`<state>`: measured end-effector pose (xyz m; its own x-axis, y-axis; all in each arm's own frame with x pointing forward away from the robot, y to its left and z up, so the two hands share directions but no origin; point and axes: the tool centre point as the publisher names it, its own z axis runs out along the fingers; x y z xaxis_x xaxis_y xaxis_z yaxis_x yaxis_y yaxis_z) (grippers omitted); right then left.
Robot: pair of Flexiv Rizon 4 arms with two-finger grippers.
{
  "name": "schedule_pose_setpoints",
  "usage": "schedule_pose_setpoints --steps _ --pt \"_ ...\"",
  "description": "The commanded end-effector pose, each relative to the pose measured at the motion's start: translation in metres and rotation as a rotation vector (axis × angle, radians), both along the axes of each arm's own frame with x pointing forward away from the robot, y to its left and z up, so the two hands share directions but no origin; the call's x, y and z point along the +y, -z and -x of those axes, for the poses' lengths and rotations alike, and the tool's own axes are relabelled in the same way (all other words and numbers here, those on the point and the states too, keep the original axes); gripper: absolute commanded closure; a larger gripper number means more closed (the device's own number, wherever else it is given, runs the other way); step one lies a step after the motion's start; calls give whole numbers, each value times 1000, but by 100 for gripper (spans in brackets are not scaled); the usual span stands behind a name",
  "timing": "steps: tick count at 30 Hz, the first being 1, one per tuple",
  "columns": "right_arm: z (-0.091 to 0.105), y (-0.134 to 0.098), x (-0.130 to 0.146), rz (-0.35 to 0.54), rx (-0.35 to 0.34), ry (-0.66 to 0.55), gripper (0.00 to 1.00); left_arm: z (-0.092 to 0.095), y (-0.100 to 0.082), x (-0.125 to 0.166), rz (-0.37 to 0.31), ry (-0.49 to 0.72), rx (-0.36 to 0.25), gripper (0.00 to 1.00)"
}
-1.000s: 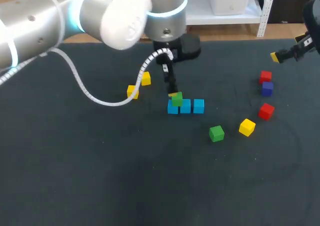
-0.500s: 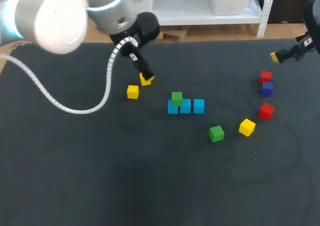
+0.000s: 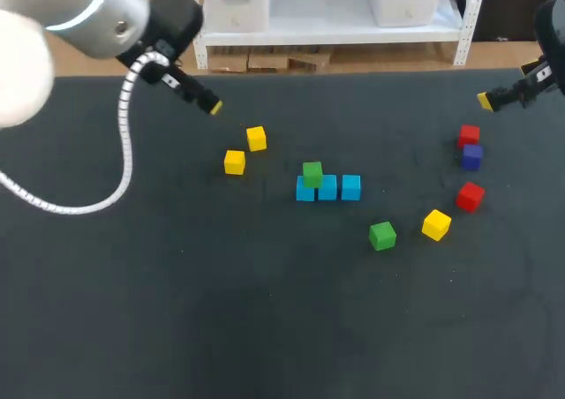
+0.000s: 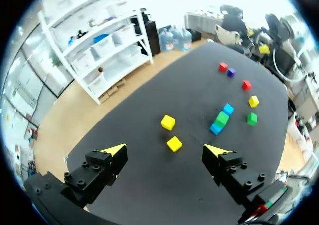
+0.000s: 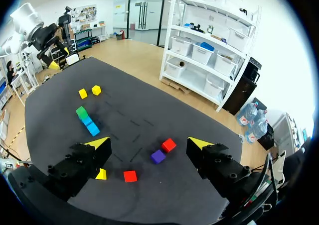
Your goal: Place the blue cubes, place green cubes on the blue cubes, place the yellow cubes on the green cubes, then place the red cubes on the yellow cubes, and place purple cube on the red cubes.
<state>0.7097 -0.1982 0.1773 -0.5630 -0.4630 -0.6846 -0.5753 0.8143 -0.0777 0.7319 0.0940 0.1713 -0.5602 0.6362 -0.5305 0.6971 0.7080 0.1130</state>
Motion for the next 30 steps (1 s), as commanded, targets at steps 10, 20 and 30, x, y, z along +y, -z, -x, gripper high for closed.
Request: schedule_pose_setpoints --steps 10,20,30 --pt "0 2 1 2 -10 7 0 5 -30 10 185 -33 -227 0" --pt "0 2 1 2 -10 7 0 1 -32 11 185 -118 -210 0" --pt "0 2 1 2 -10 7 0 1 -32 11 185 -118 -210 0"
